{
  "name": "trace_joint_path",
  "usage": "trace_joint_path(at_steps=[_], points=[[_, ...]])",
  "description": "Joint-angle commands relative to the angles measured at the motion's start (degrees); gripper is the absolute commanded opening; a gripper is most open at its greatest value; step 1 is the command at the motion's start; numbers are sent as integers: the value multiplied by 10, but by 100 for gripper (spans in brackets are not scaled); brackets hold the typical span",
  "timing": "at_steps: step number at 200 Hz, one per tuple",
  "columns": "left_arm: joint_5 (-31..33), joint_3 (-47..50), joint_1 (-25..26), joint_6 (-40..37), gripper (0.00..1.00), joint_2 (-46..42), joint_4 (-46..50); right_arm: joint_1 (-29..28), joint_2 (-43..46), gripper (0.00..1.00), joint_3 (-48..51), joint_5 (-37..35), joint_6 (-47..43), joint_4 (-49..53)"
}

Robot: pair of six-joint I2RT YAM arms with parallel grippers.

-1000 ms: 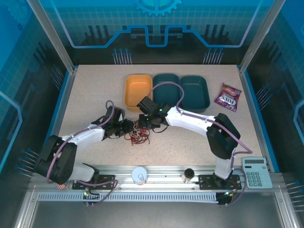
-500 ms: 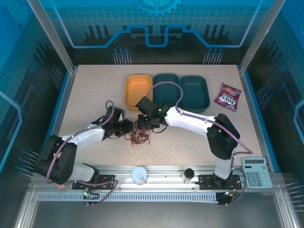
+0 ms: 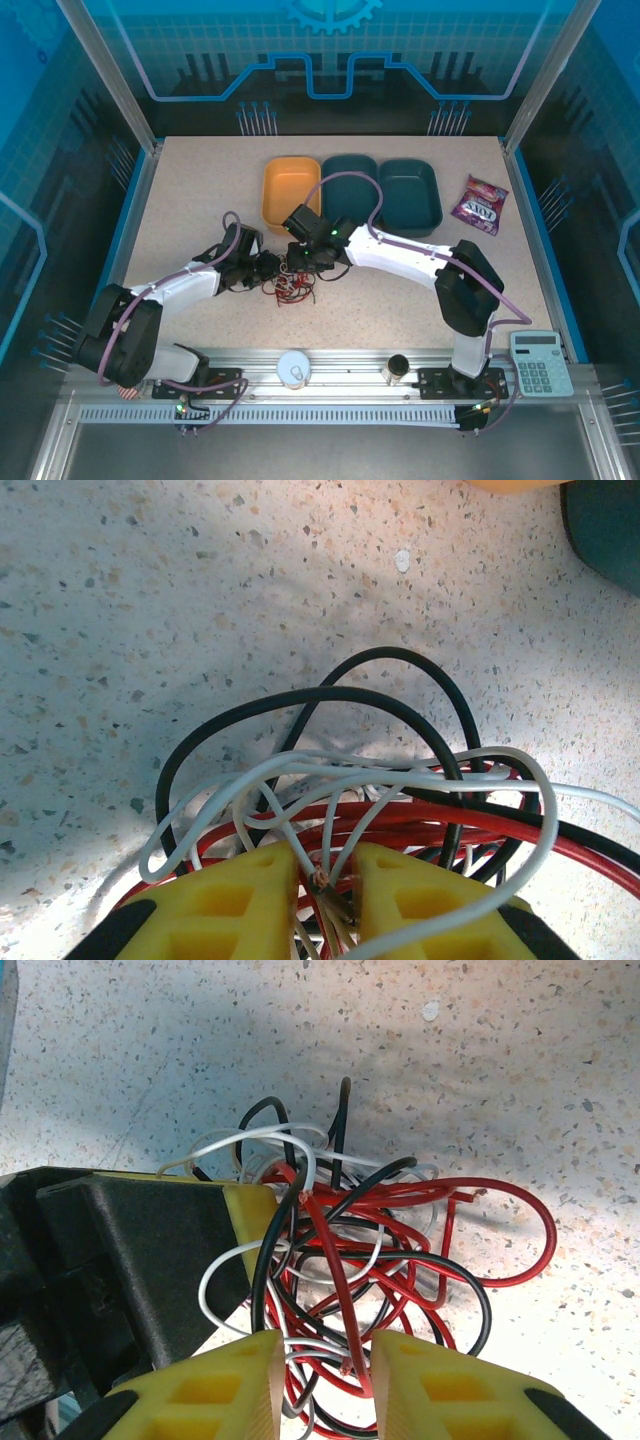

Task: Untangle the cables
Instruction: Press the cables at the center of the table, then pick up the cable.

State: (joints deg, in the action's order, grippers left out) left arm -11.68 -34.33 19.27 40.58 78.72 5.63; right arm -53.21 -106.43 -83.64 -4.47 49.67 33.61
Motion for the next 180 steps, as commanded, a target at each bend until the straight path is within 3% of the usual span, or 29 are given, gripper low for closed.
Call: trace_joint_path(at_steps=[1, 45, 62, 87, 138, 180], points=[[-14, 0, -5, 2, 22, 4, -1, 2, -18, 30, -6, -8, -5, 12], [-7, 1, -4, 5, 22, 2, 0, 12, -18, 26, -5, -10, -13, 7], [-3, 1, -5, 6, 21, 1, 2, 16, -9, 19, -3, -15, -17, 9], [5, -1, -5, 9, 20, 2, 9, 23, 17, 0, 1, -36, -29, 23], [42, -4, -5, 27, 13, 13, 38, 26, 120, 0, 5, -127, -55, 78], [34, -5, -6, 36, 8, 33, 30, 27, 199, 0, -17, -189, -91, 126]])
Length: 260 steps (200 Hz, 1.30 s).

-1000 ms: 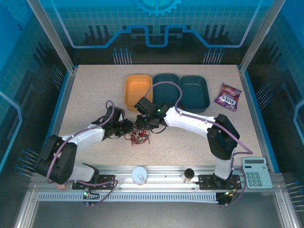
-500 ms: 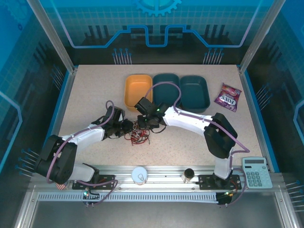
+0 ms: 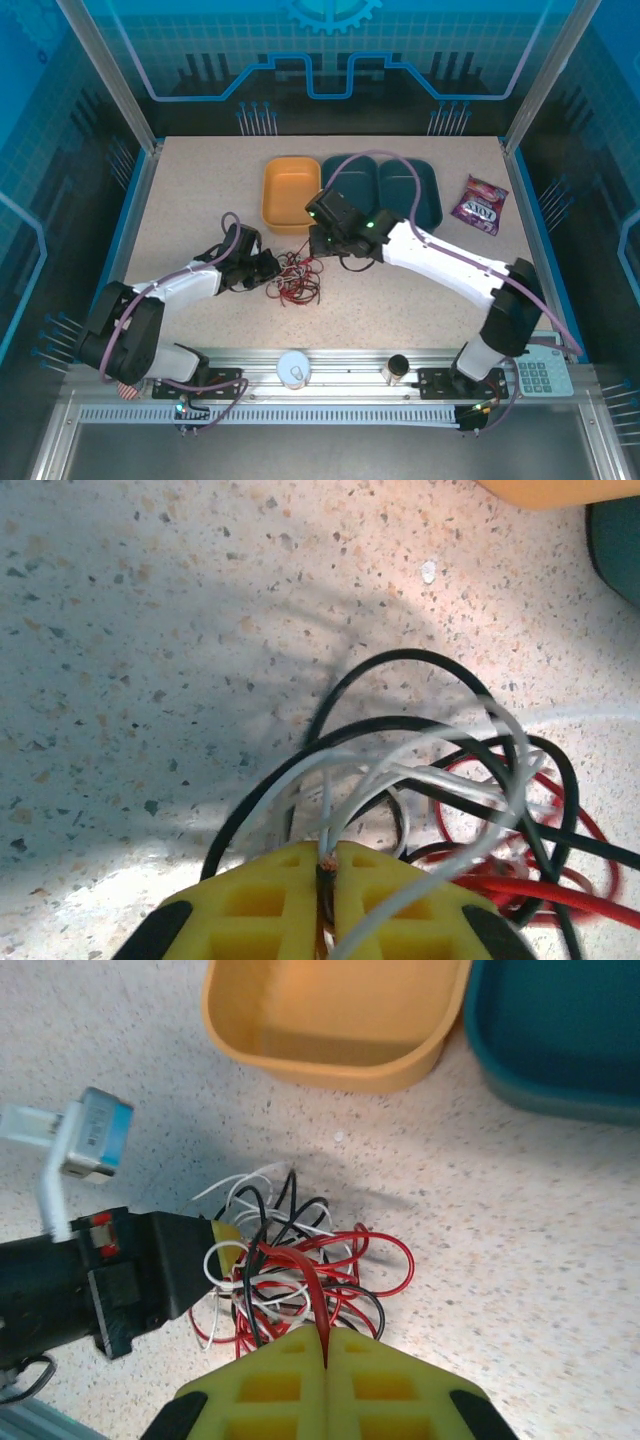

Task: Untangle the cables
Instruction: Pick up the cable, then place the cable in the container.

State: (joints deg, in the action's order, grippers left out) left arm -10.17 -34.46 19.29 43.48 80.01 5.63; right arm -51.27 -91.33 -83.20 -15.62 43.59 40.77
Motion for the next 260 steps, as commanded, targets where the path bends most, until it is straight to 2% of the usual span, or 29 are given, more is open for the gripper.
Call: trace_joint_path(at_steps=[1, 32, 86, 203, 236, 260], points=[[19, -3, -7, 7, 8, 20, 31, 8, 49, 0, -22, -79, -31, 56], [19, -7, -7, 4, 7, 19, 33, 7, 94, 0, -56, -114, -57, 81], [17, -10, -7, 0, 6, 14, 33, 12, 131, 0, -139, -110, -110, 98], [28, -13, -7, -5, 5, 13, 39, 22, 144, 0, -341, -135, -208, 167], [18, -15, -7, -5, 12, 7, 40, 37, 143, 0, -362, -175, -225, 174], [3, -24, -7, -8, 17, -12, 52, 75, 132, 0, -362, -176, -229, 183]])
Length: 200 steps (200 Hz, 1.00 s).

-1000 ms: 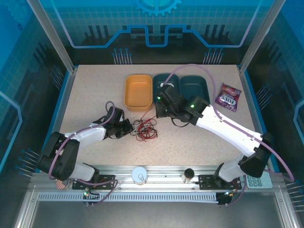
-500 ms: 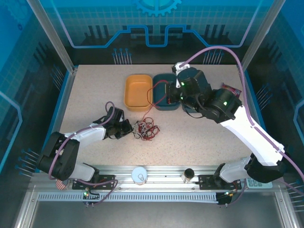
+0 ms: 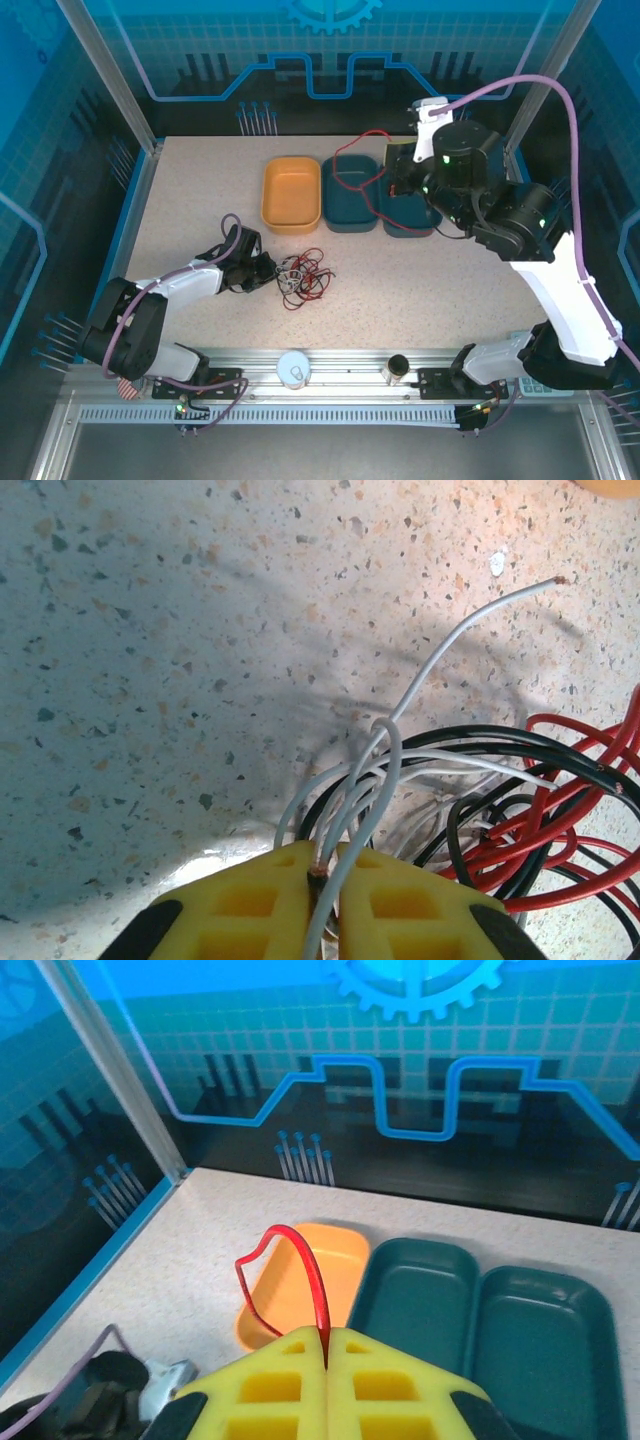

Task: Untangle the cables
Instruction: Place the cable in the container.

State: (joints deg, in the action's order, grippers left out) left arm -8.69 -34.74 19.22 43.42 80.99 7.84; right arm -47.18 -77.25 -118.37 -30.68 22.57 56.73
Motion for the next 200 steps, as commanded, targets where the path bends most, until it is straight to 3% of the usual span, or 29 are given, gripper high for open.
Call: trace_joint_path(at_steps=[1, 44, 115, 131, 152, 200], points=[[-13, -22, -6, -8, 17, -22, 31, 37, -9, 0, -10, -25, -18, 24], [-11, -58, -6, -28, 38, -83, 100, 135, -44, 0, -9, 4, -28, 14], [53, -102, -8, -53, 69, -188, 219, 255, -124, 0, -10, 47, -41, -44], [58, -102, -9, -55, 79, -204, 223, 278, -148, 0, -7, 63, -36, -55], [63, -102, -10, -59, 99, -215, 226, 299, -182, 0, -5, 77, -31, -66], [62, -108, -10, -64, 99, -218, 223, 322, -260, 0, 0, 73, -38, -87]])
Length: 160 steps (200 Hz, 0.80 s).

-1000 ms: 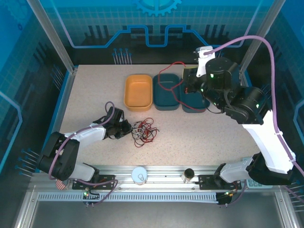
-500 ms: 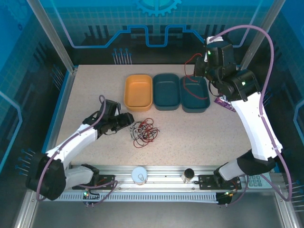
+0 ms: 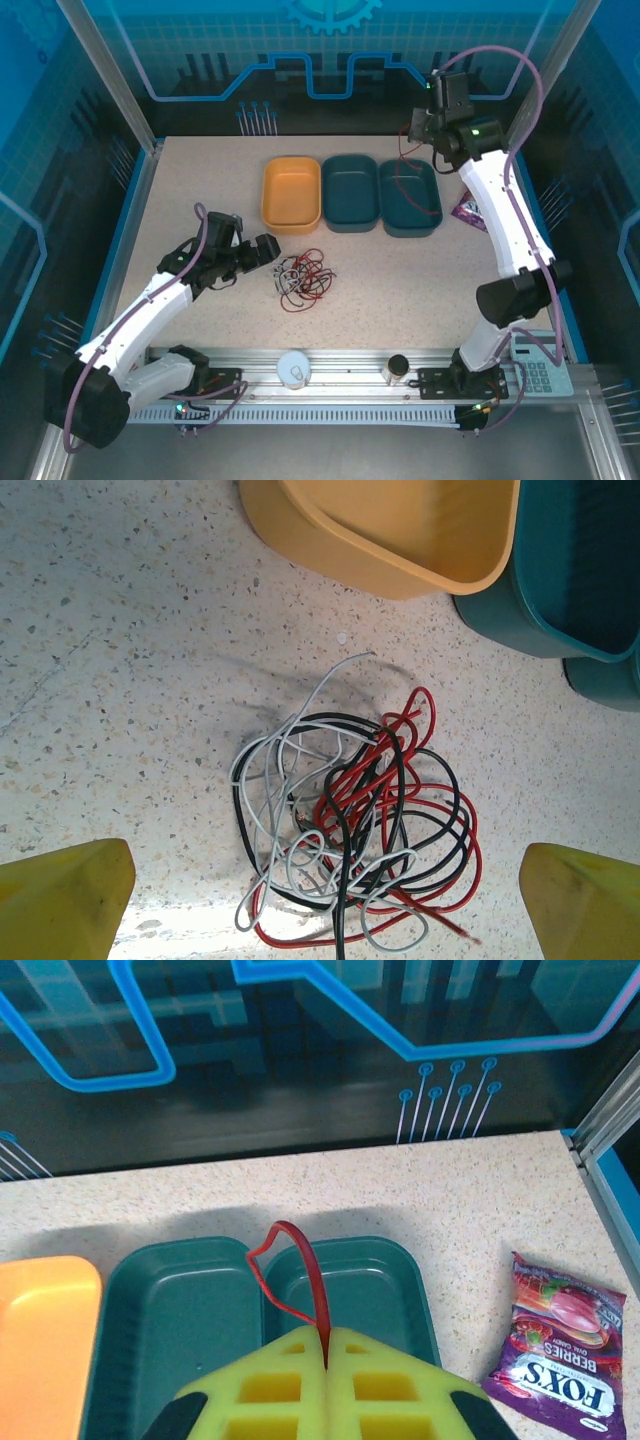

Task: Untangle the cables
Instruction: Place the cable in the container.

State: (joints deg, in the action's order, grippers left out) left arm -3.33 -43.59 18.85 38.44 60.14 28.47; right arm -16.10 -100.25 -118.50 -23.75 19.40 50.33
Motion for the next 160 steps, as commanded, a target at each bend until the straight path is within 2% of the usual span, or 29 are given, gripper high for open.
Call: trace_joint_path(at_steps=[1, 66, 118, 160], points=[[8, -20, -6, -14, 99, -10, 17, 12, -32, 0, 1, 4, -6, -23], [24, -20, -7, -24, 99, -33, 8, 21, -85, 0, 11, 13, 5, 23], [13, -15, -7, -23, 99, -42, -3, 23, -118, 0, 38, 36, 13, 77], [-2, -10, -7, -23, 99, -44, -4, 35, -160, 0, 27, 9, 27, 115]])
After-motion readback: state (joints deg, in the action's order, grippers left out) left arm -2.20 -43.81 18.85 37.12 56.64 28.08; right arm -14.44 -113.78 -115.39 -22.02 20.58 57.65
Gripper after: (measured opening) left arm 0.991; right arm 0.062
